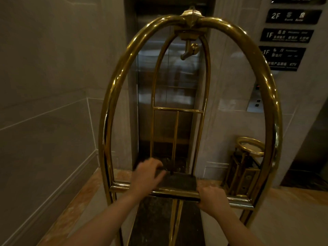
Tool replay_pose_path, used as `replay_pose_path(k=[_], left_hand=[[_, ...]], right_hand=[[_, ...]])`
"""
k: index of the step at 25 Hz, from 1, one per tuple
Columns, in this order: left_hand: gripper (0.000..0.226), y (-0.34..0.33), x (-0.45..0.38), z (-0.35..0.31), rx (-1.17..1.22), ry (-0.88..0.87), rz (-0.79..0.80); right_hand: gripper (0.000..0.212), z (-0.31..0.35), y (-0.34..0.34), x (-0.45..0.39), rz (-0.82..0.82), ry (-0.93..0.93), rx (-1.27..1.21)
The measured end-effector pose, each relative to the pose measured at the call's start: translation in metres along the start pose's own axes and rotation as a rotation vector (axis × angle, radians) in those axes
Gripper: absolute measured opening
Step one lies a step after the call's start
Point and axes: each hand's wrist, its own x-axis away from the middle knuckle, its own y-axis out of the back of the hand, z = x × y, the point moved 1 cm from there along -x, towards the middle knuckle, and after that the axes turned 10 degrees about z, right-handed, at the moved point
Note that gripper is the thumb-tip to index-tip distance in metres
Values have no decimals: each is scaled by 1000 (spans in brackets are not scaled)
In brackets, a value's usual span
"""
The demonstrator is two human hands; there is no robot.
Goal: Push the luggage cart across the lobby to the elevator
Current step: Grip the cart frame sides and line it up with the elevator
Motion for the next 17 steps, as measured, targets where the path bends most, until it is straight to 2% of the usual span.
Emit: replay_pose_path(k=[3, 4, 5, 7, 9, 13, 17], left_hand=[[32, 67, -6, -12, -181, 15, -658], [35, 90, -5, -12, -166, 75, -834], [40, 108, -5, -7, -110, 146, -943], [53, 122, -7, 10, 84, 293, -956], [56, 118, -10, 27, 228, 356, -843], [45, 116, -14, 39, 140, 326, -830], [42, 115, -14, 36, 105, 352, -837]], right_hand=[[23, 1, 1, -1, 7, 0, -22], [23, 0, 1, -1, 2, 6, -29], [22, 0, 1, -1, 0, 10, -30], [22, -1, 2, -1, -12, 15, -30], [23, -3, -1, -3, -28, 17, -44], [24, -4, -5, -6, -30, 20, -65], [41, -4, -4, -4, 16, 30, -213]])
